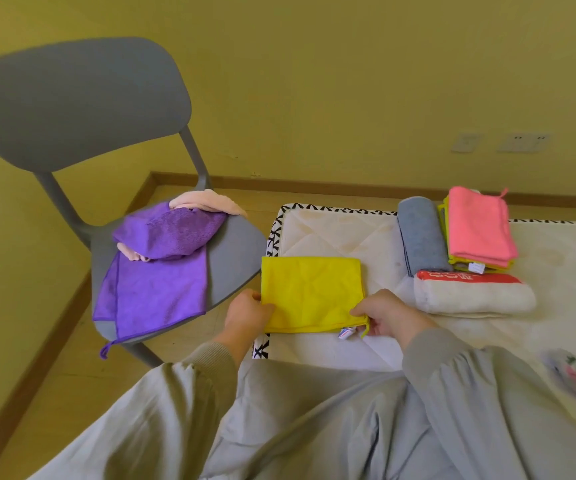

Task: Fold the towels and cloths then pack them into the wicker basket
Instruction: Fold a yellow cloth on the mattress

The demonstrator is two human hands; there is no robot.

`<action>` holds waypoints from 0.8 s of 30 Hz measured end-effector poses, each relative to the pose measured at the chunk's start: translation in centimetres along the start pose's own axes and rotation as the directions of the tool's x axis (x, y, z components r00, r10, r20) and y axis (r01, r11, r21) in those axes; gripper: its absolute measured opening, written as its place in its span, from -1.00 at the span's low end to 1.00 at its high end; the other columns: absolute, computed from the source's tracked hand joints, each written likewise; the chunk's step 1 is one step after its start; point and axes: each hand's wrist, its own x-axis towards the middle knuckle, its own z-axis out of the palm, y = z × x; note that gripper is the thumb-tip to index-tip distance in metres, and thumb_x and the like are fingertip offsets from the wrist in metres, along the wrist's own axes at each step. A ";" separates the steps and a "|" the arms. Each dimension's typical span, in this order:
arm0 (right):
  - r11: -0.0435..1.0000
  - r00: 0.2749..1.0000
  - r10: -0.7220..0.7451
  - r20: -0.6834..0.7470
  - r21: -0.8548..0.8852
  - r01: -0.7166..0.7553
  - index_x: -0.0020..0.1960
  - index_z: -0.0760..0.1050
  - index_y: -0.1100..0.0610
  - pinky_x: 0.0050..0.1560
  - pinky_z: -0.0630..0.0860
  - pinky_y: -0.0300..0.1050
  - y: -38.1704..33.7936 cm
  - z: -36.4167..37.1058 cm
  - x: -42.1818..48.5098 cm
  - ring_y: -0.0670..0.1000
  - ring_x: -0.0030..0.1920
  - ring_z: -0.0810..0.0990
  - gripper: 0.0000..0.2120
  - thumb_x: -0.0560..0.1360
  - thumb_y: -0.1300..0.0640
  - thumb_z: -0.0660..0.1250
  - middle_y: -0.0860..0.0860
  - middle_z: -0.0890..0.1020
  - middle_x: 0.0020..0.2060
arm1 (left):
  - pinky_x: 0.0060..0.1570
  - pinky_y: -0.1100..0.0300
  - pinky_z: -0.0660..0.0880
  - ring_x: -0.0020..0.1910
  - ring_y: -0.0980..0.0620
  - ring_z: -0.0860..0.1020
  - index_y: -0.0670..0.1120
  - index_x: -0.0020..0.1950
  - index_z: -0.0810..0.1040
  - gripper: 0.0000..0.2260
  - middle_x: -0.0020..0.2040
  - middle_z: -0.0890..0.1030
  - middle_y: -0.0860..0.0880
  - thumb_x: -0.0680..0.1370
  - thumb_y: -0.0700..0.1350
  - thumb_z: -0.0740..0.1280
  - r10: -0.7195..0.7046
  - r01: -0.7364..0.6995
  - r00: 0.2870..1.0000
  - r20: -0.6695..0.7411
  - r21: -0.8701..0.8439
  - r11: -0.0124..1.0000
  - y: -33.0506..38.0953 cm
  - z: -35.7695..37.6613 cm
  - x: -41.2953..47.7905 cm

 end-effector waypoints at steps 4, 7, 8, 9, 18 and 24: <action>0.988 0.974 -0.124 -0.191 -0.115 0.103 -0.29 0.34 0.17 -0.25 0.47 -0.10 -1.3 -1.2 0.0 0.12 -0.29 0.49 -0.79 0.45 0.28 0.33 0.12 0.46 -0.32 | -0.40 0.25 0.33 -0.34 0.11 0.40 -0.10 0.11 0.44 -0.81 -0.24 0.45 0.02 0.52 -0.17 0.33 0.014 -0.015 1.000 -0.006 -0.123 0.992 1.1 0.5 0.0; 0.907 0.957 -0.198 -0.212 -0.410 0.097 -0.26 0.35 0.17 -0.26 0.43 -0.17 -1.6 -1.7 -1.0 0.18 0.02 0.58 -0.84 0.49 0.24 0.24 0.15 0.53 -0.20 | -0.40 0.21 0.39 -0.29 0.02 0.50 -0.06 0.21 0.36 -0.68 -0.17 0.51 -0.03 0.49 -0.21 0.31 0.034 -0.037 0.999 -0.027 -0.132 0.991 1.7 0.8 -0.7; 0.842 0.950 -0.219 -0.221 -0.534 0.070 -0.13 0.40 0.20 -0.17 0.43 -0.16 -1.5 -1.6 -1.4 0.20 0.12 0.55 -0.93 0.51 0.22 0.21 0.19 0.57 -0.04 | -0.30 0.17 0.44 -0.17 -0.04 0.53 -0.07 0.28 0.34 -0.60 -0.07 0.54 -0.08 0.47 -0.23 0.30 0.083 -0.088 0.994 -0.073 -0.077 0.993 1.8 1.1 -0.7; 0.784 0.932 -0.253 -0.261 -0.620 0.039 0.06 0.40 0.21 -0.03 0.44 -0.11 -1.4 -1.5 -1.6 0.20 0.21 0.50 -0.85 0.53 0.19 0.19 0.18 0.53 0.13 | -0.14 0.11 0.46 -0.01 -0.10 0.52 -0.08 0.34 0.32 -0.54 0.06 0.53 -0.11 0.45 -0.24 0.29 0.159 -0.158 0.978 -0.132 0.018 0.987 1.7 1.4 -0.8; 0.408 0.576 -0.815 -0.060 -0.766 0.497 0.48 0.20 0.15 0.45 0.12 -0.06 -2.9 1.5 0.1 0.06 0.48 0.17 -0.56 0.60 0.18 0.08 0.07 0.22 0.49 | 0.48 -0.03 -0.17 0.55 -0.06 -0.14 -0.09 0.57 0.01 -0.51 0.58 -0.03 -0.03 0.63 -0.15 0.01 0.566 -0.483 0.819 0.092 0.642 0.595 3.1 4.2 2.0; 0.234 0.645 -0.755 0.121 -0.868 0.437 0.55 0.00 0.07 0.49 -0.18 0.04 -1.1 2.6 3.6 0.00 0.54 -0.11 -0.27 0.45 -0.17 -0.37 -0.05 -0.04 0.55 | 0.41 -0.08 -0.33 0.52 -0.02 -0.27 -0.05 0.57 -0.11 -0.30 0.57 -0.13 0.00 0.43 0.09 -0.41 0.503 -0.425 0.858 0.109 0.699 0.575 2.6 6.5 3.9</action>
